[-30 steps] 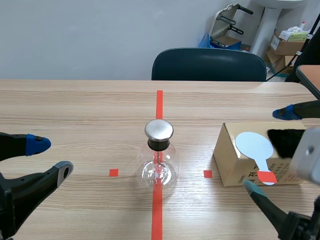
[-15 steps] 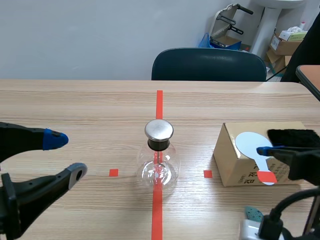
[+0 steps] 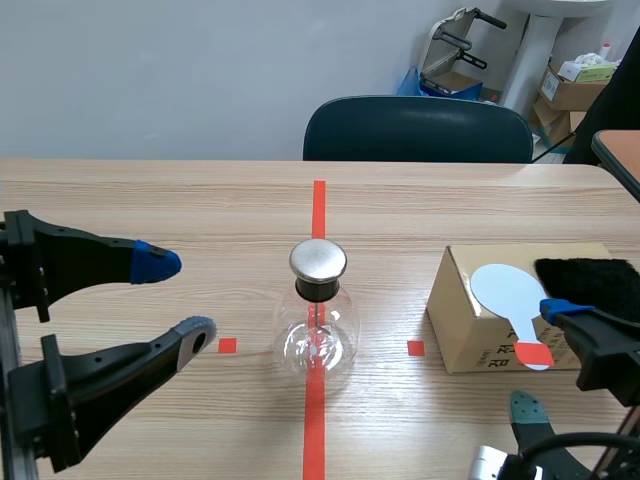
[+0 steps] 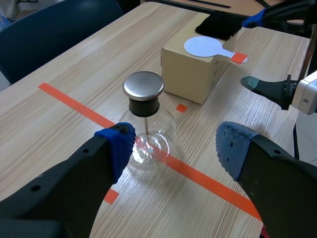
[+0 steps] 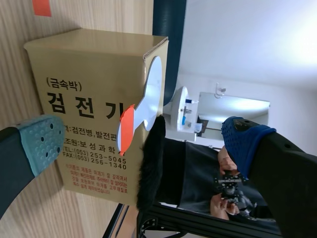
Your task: Do the electroscope experiment
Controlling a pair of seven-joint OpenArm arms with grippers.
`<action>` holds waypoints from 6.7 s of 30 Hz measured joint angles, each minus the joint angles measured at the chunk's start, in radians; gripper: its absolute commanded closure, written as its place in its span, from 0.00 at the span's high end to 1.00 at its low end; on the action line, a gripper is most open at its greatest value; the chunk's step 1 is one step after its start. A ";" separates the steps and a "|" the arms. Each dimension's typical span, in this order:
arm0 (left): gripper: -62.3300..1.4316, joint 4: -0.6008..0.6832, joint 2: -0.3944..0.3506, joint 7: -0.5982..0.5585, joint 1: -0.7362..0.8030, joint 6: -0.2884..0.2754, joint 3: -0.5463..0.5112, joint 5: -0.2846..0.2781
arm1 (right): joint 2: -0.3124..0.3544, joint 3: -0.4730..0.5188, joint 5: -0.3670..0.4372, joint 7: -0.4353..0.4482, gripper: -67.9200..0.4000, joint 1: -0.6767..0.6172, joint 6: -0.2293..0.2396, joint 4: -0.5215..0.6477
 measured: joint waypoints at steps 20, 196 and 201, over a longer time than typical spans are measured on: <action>0.61 -0.011 -0.060 -0.027 -0.058 0.000 0.126 0.050 | 0.000 -0.004 -0.041 -0.041 1.00 0.101 -0.034 -0.076; 0.61 -0.011 -0.064 0.058 -0.058 0.060 0.160 0.051 | 0.000 -0.004 -0.041 -0.039 0.02 0.101 -0.097 -0.076; 0.61 -0.015 -0.063 0.060 -0.058 0.060 0.160 0.051 | 0.000 -0.004 -0.037 -0.041 0.02 0.101 -0.120 -0.075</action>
